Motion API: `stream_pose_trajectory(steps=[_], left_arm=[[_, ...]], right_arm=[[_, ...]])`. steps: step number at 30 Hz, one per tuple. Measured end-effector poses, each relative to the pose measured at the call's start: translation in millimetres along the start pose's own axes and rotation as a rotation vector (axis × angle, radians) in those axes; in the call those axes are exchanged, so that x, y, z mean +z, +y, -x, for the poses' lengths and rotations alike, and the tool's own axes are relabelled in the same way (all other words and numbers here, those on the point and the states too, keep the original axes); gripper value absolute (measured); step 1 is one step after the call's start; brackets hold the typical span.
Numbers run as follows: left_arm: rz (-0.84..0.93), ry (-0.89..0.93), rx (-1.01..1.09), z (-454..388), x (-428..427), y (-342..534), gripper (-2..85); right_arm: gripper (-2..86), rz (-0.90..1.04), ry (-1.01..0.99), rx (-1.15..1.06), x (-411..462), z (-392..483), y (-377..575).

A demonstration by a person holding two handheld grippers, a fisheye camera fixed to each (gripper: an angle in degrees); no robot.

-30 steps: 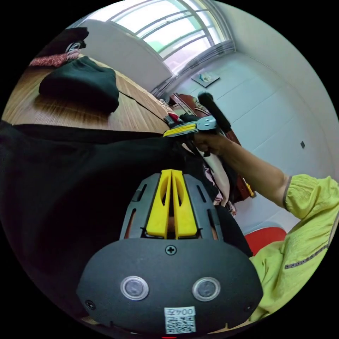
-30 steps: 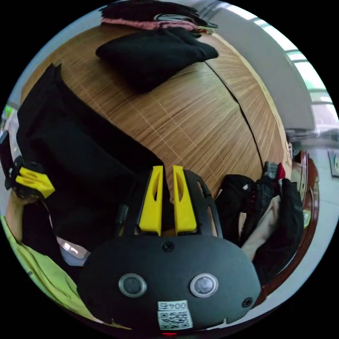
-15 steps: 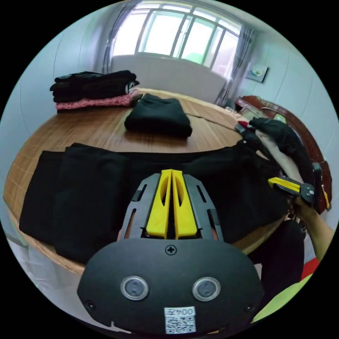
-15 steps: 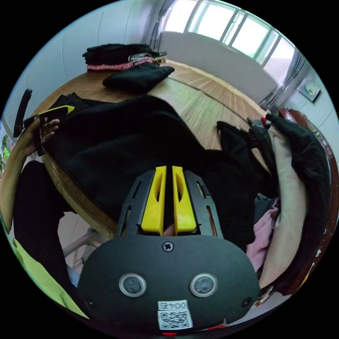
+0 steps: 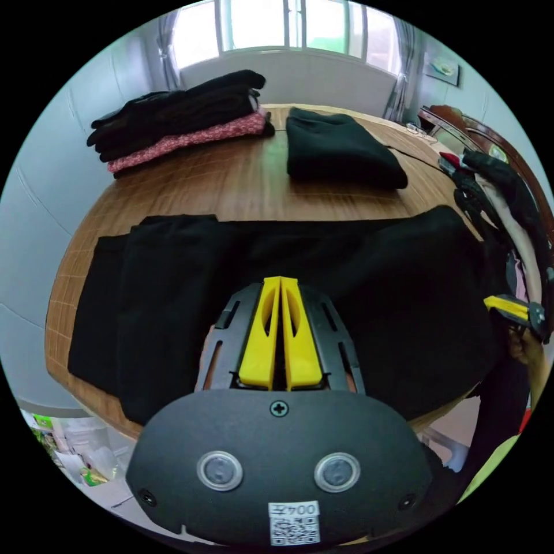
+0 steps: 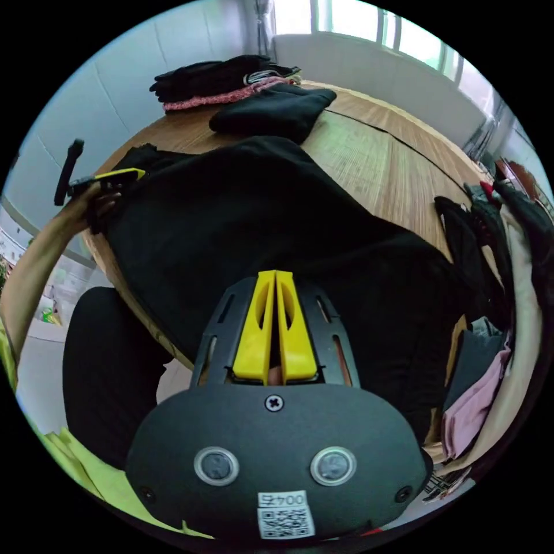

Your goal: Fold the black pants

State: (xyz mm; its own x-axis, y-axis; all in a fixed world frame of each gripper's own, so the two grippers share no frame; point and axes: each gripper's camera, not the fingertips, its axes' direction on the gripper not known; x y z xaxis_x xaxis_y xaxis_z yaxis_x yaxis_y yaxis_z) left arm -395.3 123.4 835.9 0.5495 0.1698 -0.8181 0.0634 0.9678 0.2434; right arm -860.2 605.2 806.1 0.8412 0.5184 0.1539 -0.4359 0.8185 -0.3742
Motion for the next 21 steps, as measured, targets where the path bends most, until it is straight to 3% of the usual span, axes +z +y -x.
stream_pose_trajectory(steps=[5,9,11,14,19,21], left_arm=[[-0.218,0.122,0.009,-32.6,-114.7,7.5,0.1],[-0.275,0.27,0.156,-148.5,-169.0,15.5,0.2],[-0.231,0.213,0.278,-215.7,-176.2,11.6,0.2],[-0.143,0.005,0.482,-328.7,-179.9,3.9,0.3],[0.079,-0.254,0.832,-464.5,-163.6,11.4,0.2],[0.028,-0.334,0.849,-480.6,-172.0,17.9,0.1]], right_arm=[[-0.6,-0.223,-0.004,0.081,-74.8,-42.1,54.2],[-0.7,-0.304,-0.172,0.355,-115.0,-135.8,131.6],[-0.7,-0.356,-0.341,0.525,-122.0,-189.1,181.0],[-0.7,-0.418,-0.406,0.574,-129.4,-212.9,216.3],[-0.3,-0.419,-0.314,0.599,-128.0,-218.3,240.0],[0.3,-0.405,-0.234,0.598,-125.7,-217.8,246.2]])
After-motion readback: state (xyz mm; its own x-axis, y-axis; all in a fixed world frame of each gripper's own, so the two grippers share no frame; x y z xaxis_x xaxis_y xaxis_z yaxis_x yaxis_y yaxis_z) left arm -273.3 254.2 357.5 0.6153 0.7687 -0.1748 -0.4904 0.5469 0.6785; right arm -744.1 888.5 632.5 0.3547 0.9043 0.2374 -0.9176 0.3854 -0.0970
